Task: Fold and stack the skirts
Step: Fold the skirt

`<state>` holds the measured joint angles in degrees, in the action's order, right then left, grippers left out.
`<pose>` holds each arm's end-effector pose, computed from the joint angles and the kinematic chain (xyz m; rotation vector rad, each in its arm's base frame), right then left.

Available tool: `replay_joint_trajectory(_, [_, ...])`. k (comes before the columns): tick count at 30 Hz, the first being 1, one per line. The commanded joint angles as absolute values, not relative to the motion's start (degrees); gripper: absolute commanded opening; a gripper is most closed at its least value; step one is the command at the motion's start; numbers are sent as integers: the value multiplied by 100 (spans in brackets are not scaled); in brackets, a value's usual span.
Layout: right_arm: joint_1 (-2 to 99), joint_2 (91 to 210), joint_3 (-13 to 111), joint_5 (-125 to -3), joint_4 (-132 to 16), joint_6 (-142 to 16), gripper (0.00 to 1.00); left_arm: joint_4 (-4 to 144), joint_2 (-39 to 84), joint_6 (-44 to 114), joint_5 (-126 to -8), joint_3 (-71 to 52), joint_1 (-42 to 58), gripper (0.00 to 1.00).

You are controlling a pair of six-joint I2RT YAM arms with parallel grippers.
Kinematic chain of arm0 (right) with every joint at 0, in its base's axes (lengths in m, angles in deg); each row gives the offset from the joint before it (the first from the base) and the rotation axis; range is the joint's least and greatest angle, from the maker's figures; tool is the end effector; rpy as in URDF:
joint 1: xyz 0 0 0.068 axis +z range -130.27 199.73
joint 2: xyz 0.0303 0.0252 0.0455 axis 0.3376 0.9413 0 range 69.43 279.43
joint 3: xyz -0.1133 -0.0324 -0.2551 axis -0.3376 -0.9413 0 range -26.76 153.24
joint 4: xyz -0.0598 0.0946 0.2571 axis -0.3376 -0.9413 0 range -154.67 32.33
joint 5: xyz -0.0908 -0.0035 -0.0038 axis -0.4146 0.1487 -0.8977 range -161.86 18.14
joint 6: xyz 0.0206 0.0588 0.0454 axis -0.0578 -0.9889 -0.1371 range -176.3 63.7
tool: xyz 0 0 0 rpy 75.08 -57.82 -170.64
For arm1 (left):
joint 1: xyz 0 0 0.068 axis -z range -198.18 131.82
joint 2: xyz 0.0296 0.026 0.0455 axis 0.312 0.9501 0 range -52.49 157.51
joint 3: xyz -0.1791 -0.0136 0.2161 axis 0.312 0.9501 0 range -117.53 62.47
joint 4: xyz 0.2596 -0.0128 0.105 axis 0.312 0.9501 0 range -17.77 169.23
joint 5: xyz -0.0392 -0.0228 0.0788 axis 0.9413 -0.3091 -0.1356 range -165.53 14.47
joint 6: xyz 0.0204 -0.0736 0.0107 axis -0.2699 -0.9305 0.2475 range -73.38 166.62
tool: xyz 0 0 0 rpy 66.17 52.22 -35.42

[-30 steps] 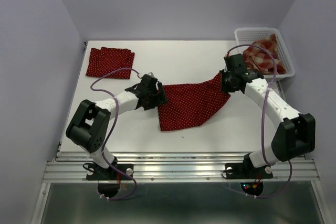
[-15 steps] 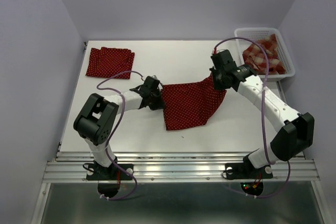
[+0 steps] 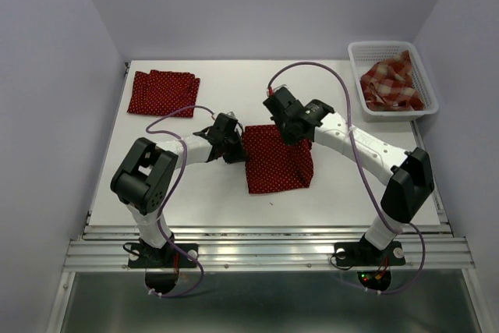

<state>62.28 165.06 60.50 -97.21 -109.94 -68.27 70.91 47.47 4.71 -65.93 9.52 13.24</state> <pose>0.3011 0.2384 0.2893 -0.5139 2.4349 -0.1983 0.3259 -0.2119 0.1297 -0.1437 2.5035 -0.7782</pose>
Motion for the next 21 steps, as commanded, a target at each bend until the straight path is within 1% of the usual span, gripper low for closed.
replay_joint_trajectory(1, [6534, 16724, 6482, -9911, -11032, -7027, 1, 6942, 4823, 417, -6446, 1088, 1355, 0])
replay_joint_trajectory(10, [6947, 17217, 6763, -9542, -10891, -7344, 1, 6845, 4805, 382, -6367, 1158, 1364, 0])
replay_joint_trajectory(21, [7176, 17735, 7141, -9111, -10812, -7590, 1, 6775, 4788, 338, -6323, 1220, 1364, 0])
